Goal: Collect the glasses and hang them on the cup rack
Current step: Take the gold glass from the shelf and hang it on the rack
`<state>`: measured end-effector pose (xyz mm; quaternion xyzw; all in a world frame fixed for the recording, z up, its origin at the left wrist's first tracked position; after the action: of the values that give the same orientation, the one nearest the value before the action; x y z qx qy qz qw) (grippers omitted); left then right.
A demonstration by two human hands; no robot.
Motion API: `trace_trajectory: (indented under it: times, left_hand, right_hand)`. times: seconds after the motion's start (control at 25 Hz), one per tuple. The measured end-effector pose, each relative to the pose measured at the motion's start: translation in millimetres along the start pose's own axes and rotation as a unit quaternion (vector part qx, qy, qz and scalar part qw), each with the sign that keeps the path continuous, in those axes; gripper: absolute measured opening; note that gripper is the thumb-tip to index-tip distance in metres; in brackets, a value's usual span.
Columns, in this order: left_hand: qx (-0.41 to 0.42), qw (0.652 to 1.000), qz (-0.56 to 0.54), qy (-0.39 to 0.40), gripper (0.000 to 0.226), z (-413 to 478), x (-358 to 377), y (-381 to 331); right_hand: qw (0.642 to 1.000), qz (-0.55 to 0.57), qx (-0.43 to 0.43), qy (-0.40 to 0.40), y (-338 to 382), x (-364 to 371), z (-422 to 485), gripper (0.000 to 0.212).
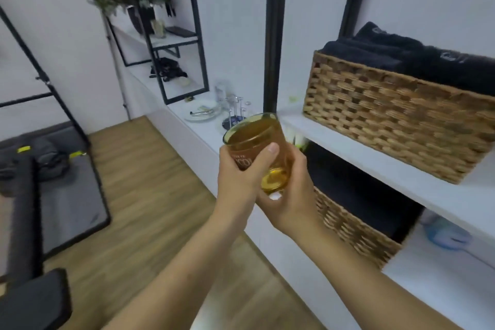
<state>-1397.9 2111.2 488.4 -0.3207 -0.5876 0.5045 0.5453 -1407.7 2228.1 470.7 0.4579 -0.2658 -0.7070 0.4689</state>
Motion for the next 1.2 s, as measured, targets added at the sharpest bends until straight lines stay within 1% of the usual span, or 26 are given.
trace_trajectory:
  times: [0.08, 0.24, 0.28, 0.36, 0.4, 0.48, 0.56, 0.64, 0.68, 0.76, 0.8, 0.88, 1.0, 1.08, 1.2]
  left_hand:
    - [-0.005, 1.000, -0.016, -0.020, 0.059, 33.1, -44.6, -1.8]
    - [-0.013, 0.997, -0.040, -0.067, 0.064, 96.5, -136.6, -7.9]
    - [-0.011, 0.996, -0.044, -0.083, 0.066, 117.0, -163.2, -12.5]
    - [-0.017, 0.993, -0.044, -0.110, 0.078, 154.8, -213.5, -22.0]
    - [-0.018, 0.991, -0.049, -0.120, 0.083, 173.9, -236.1, -27.1]
    - [-0.028, 0.989, -0.079, -0.124, 0.085, 211.2, -268.9, -29.1]
    - [-0.063, 0.984, -0.126, -0.113, 0.086, 242.3, -287.7, -17.6]
    - [-0.106, 0.971, -0.188, -0.101, 0.080, 269.5, -295.1, -1.6]
    - [-0.123, 0.965, -0.211, -0.097, 0.071, 282.7, -294.7, 6.8]
    - [-0.145, 0.957, -0.236, -0.088, 0.040, 310.6, -288.7, 22.0]
    - [-0.152, 0.955, -0.240, -0.085, 0.032, 327.4, -284.7, 30.1]
    - [-0.167, 0.957, -0.224, -0.077, 0.032, 358.0, -278.1, 44.4]
    - [-0.217, 0.965, -0.130, -0.064, 0.038, 420.0, -268.3, 72.5]
    - [-0.234, 0.968, -0.052, -0.075, 0.043, 464.0, -264.4, 85.4]
    - [-0.220, 0.971, -0.001, -0.088, 0.037, 527.9, -255.3, 100.3]
  right_hand:
    - [1.000, 0.000, 0.000, 0.023, 2.0, 47.6, 19.2, 0.088]
    - [0.997, -0.003, -0.003, 0.077, 12.2, 144.9, 66.6, 0.088]
    - [0.996, -0.004, -0.005, 0.089, 17.9, 171.0, 80.3, 0.086]
    - [0.993, 0.002, 0.004, 0.115, 30.5, 218.2, 104.9, 0.080]
    - [0.993, 0.009, 0.009, 0.119, 36.8, 238.2, 117.8, 0.079]
    - [0.994, 0.027, 0.021, 0.106, 43.2, 267.0, 144.8, 0.080]
    - [0.994, 0.060, 0.041, 0.085, 40.1, 285.4, 170.9, 0.079]
    - [0.991, 0.087, 0.062, 0.075, 28.8, 300.4, 198.7, 0.079]
    - [0.989, 0.098, 0.075, 0.078, 20.8, 308.5, 213.6, 0.080]
    - [0.983, 0.119, 0.110, 0.088, -1.7, 326.1, 246.3, 0.079]
    - [0.979, 0.130, 0.125, 0.092, -16.0, 335.1, 265.4, 0.075]
    - [0.972, 0.153, 0.151, 0.093, -44.5, 349.2, 301.7, 0.069]
    - [0.975, 0.148, 0.149, 0.072, -85.3, 359.7, 369.1, 0.065]
    - [0.978, 0.129, 0.149, 0.073, -109.3, 363.5, 409.0, 0.056]
    - [0.988, 0.068, 0.121, 0.063, -138.0, 362.9, 465.0, 0.056]
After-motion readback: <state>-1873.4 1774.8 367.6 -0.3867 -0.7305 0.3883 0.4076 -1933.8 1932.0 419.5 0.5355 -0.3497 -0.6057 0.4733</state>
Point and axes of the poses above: each hand's wrist, its own z-axis towards the middle knuckle, its own x-axis out of the palm, y = z × x, the point moved 7 cm from there along z, towards the middle knuckle, and after that the axes turned 6 degrees about -z, right-handed, at the moved point
